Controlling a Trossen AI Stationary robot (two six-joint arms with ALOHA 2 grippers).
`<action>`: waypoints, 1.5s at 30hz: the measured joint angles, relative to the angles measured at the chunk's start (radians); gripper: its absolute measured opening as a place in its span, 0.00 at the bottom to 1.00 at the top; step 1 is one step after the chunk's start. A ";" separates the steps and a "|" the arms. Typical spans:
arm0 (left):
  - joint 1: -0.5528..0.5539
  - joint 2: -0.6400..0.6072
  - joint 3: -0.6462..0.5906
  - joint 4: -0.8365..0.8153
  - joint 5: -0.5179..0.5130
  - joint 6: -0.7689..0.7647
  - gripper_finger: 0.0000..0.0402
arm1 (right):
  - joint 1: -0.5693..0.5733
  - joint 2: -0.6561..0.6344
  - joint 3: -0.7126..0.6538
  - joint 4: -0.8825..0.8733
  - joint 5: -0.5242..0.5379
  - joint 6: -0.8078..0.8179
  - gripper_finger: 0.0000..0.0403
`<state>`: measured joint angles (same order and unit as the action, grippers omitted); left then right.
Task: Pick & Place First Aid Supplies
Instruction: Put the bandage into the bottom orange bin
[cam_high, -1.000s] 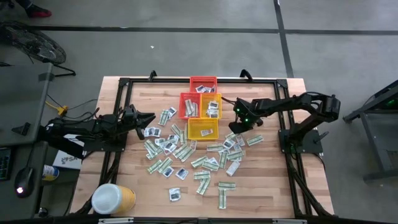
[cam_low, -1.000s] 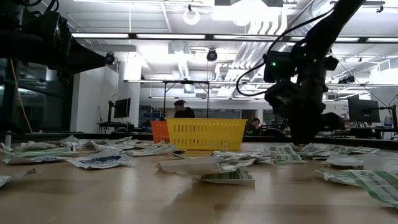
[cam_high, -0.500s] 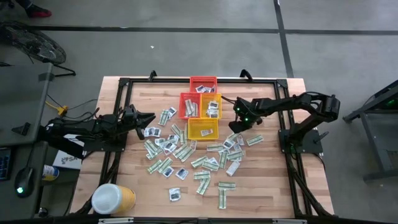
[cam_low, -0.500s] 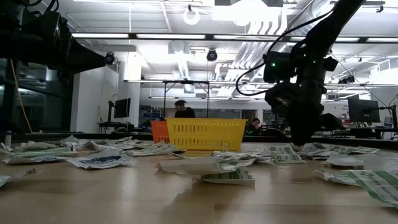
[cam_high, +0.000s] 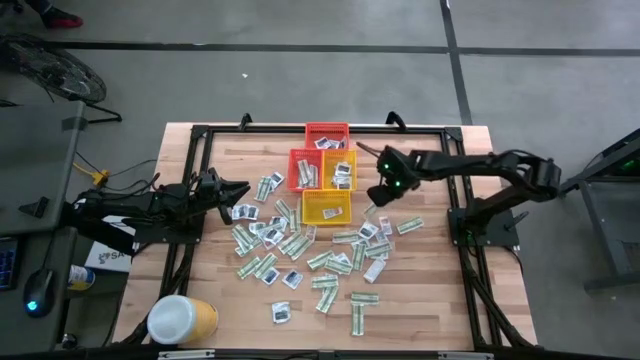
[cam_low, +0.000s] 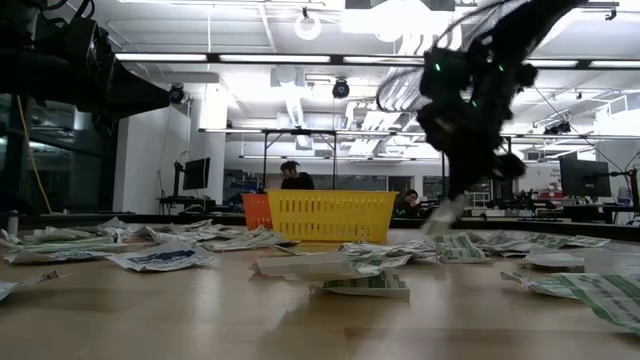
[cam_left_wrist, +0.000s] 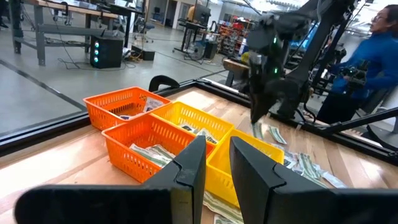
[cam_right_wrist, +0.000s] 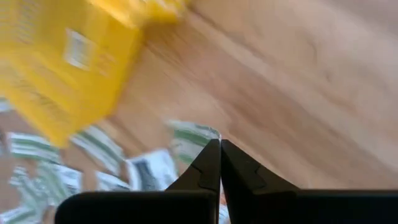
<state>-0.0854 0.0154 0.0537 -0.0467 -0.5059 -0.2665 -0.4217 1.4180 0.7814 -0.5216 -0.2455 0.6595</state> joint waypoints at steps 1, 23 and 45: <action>0.000 0.000 0.000 0.000 0.000 0.000 0.18 | 0.000 -0.002 0.031 -0.019 0.006 -0.016 0.00; 0.000 0.000 0.000 0.000 -0.001 0.000 0.18 | -0.045 0.426 0.777 -0.272 -0.158 -0.680 0.00; 0.000 0.000 0.000 0.000 -0.002 0.000 0.18 | -0.056 0.844 1.249 -0.376 -0.149 -0.915 0.00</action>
<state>-0.0854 0.0151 0.0537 -0.0467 -0.5077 -0.2662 -0.4782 2.2620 2.0300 -0.8972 -0.3946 -0.2556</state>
